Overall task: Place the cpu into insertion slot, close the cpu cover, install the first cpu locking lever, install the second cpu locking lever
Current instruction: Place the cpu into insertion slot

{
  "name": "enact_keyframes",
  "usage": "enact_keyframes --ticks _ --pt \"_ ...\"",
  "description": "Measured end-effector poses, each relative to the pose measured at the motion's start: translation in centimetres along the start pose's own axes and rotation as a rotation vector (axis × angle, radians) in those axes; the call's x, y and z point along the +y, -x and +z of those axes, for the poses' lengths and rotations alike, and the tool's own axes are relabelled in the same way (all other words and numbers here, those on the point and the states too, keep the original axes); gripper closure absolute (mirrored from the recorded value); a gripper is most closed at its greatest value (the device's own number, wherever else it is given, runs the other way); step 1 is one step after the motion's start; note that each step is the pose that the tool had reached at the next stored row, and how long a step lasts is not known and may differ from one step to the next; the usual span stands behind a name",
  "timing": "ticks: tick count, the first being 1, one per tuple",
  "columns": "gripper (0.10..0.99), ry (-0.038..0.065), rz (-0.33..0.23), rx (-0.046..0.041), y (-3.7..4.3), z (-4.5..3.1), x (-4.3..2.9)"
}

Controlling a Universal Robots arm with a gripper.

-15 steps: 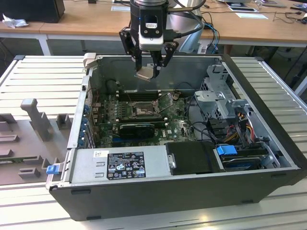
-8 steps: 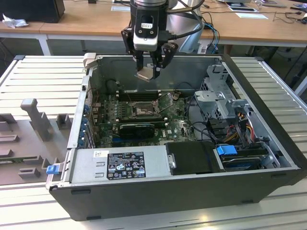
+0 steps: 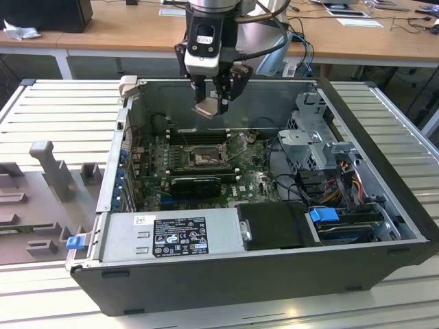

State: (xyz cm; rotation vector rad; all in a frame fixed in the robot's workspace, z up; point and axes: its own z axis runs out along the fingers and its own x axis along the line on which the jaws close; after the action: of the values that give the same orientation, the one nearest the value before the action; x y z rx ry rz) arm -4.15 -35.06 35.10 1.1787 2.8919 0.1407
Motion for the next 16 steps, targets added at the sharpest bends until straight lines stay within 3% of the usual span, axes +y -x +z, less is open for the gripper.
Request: enact_keyframes --ticks 16 --pt "0.557 0.002 0.096 -0.0086 0.00 0.15 -0.01"
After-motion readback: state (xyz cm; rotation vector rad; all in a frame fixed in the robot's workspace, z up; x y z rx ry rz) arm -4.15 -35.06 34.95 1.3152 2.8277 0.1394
